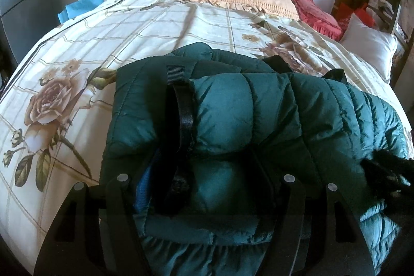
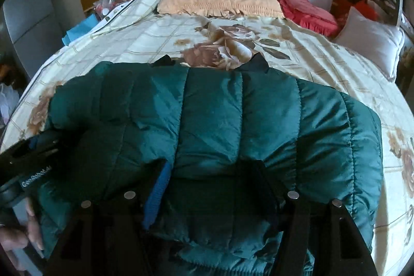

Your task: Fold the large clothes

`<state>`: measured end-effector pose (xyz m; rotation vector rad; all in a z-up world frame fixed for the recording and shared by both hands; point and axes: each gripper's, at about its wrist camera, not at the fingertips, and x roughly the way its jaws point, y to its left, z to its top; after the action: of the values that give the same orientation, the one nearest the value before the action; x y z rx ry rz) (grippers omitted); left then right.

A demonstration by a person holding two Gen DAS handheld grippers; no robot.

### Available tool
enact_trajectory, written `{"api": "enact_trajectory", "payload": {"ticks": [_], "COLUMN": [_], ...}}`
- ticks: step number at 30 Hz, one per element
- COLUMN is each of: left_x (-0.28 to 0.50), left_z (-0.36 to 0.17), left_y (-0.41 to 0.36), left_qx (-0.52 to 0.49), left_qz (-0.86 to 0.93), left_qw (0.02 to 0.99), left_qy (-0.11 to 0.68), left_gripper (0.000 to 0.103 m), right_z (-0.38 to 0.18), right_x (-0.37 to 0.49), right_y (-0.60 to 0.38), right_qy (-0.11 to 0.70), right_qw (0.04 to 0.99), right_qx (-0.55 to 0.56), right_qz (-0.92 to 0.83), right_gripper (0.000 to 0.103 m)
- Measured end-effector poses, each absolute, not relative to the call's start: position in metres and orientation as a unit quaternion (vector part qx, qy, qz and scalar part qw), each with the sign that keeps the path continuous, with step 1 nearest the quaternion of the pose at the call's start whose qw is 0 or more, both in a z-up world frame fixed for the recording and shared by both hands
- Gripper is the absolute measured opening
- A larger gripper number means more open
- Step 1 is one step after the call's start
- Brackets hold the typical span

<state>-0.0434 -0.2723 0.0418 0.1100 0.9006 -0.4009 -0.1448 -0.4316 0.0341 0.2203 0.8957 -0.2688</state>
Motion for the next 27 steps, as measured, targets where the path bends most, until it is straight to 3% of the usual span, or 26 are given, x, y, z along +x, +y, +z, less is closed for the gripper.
{"api": "enact_trajectory", "payload": {"ticks": [9, 16, 27], "left_x": [-0.044, -0.046, -0.080], "left_z": [0.041, 0.043, 0.066], "left_y": [-0.272, -0.268, -0.232], "left_qx": [0.052, 0.052, 0.064], "left_qz": [-0.192, -0.193, -0.193], "left_qw": [0.881, 0.884, 0.891], "left_qy": [0.429, 0.423, 0.406], "left_gripper": [0.068, 0.072, 0.072], "right_z": [0.071, 0.023, 0.059], "right_x": [-0.226, -0.225, -0.270], "right_y": [-0.474, -0.522, -0.498], "right_qy": [0.378, 0.429, 0.410], "right_qw": [0.899, 0.860, 0.875], "right_qx": [0.137, 0.166, 0.171], "right_qz": [-0.174, -0.219, -0.194], "right_gripper": [0.063, 0.068, 0.069]}}
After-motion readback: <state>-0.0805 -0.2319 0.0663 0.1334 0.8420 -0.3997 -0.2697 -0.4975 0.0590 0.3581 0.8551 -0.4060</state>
